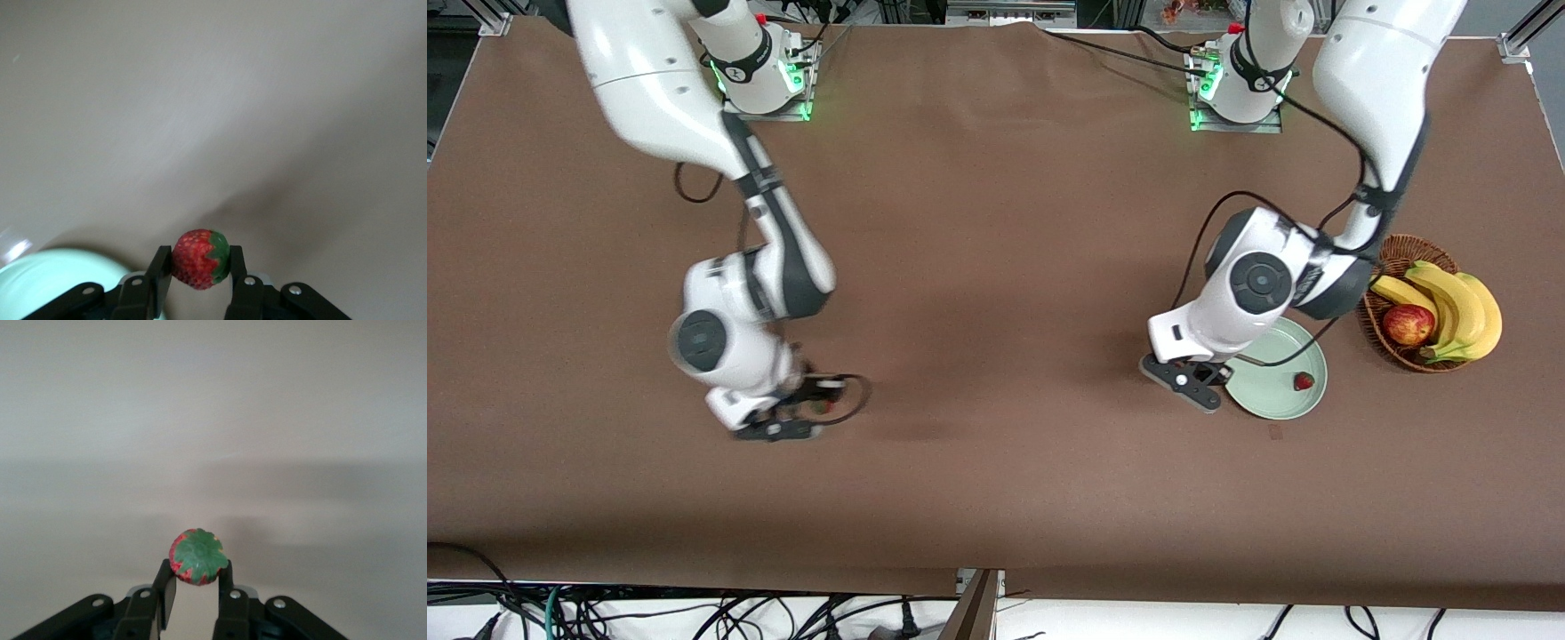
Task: Collect all strawberries into plate
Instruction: 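Release the strawberry on the plate while the right gripper sets one mid-table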
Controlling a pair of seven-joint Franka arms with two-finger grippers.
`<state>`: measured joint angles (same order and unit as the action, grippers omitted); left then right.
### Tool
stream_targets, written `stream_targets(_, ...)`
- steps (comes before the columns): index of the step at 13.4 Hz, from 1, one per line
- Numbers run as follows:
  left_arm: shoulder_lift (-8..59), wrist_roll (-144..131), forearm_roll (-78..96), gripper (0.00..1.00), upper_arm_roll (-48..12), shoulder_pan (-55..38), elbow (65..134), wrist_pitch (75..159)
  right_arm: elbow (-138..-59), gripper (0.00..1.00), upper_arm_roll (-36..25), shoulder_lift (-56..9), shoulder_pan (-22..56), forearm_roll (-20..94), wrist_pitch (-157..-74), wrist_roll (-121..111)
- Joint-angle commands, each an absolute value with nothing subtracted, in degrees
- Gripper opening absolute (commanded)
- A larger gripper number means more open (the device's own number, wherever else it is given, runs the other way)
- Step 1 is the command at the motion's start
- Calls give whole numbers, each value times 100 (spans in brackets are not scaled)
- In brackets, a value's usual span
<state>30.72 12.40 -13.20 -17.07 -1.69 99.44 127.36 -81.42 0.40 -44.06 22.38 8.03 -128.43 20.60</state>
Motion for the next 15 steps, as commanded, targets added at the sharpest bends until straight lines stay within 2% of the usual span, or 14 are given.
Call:
stream_targets(1, 2892, 2816, -1354, 0, -1775, 516, 10159, 12428, -7307, 12, 324, -4902, 2792, 844, -12876, 3467)
stream_targets(4, 2953, 3847, -1362, 0, -1775, 1096, 10475, 12593, -6970, 12, 422, -5308, 3653, 844, -13821, 5040)
stream_targets(5, 2971, 4076, -1362, 0, -1775, 1194, 10677, 12934, -6952, 13, 422, -5404, 3969, 835, -14086, 5436)
stream_targets(6, 2971, 4087, -1354, 5, -1775, 1221, 10948, 13355, -6952, 14, 413, -5484, 4225, 826, -14385, 5780)
stream_targets(7, 2971, 4078, -1354, 20, -1775, 1239, 11134, 13664, -6952, 14, 404, -5589, 4471, 826, -14657, 6044)
stream_targets(8, 2979, 4078, -1354, 54, -1767, 1248, 11179, 13771, -6900, 14, 378, -5720, 4726, 800, -14947, 6343)
stream_targets(9, 2979, 4104, -1362, 100, -1767, 1231, 11171, 13790, -6856, 22, 361, -5835, 4920, 782, -15263, 6676)
stream_targets(10, 2953, 4131, -1362, 100, -1775, 1239, 11162, 13773, -6829, 31, 343, -5932, 5078, 765, -15597, 7002)
stream_targets(11, 2901, 4079, -1362, 100, -1801, 1239, 11153, 13729, -6838, 46, 264, -5941, 5211, 765, -15740, 7222)
stream_targets(12, 2796, 4017, -1354, 100, -1854, 1248, 11145, 13685, -6838, 65, 159, -5889, 5273, 765, -15724, 7338)
stream_targets(13, 2656, 3912, -1336, 100, -1872, 1248, 11110, 13424, -6838, 76, 141, -5758, 5221, 782, -15654, 7330)
stream_targets(15, 2436, 3500, -882, 100, -2003, 1248, 11004, 12878, -6864, 85, 88, -5425, 4985, 739, -14823, 7234)
